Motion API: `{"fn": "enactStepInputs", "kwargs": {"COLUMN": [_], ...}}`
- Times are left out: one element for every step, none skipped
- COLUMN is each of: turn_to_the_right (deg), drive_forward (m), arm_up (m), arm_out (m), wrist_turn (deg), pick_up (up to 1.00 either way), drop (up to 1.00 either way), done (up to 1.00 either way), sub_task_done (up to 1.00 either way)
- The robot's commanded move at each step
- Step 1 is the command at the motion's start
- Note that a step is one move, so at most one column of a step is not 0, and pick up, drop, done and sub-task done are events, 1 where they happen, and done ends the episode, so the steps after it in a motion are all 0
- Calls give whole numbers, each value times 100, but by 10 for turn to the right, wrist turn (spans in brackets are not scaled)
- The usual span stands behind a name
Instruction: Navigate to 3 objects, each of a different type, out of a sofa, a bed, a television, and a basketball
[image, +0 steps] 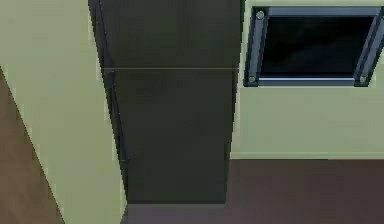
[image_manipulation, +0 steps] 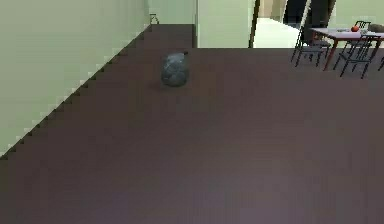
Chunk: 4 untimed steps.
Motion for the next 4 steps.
{"fn": "enactStepInputs", "kwargs": {"turn_to_the_right": [450,390,0,-450], "drive_forward": [0,0,15,0], "arm_up": [0,0,0,0], "arm_out": [0,0,0,0], "wrist_turn": [0,0,0,0], "pick_up": [0,0,0,0], "drop": [0,0,0,0], "done": [0,0,0,0], "sub_task_done": [0,0,0,0]}}
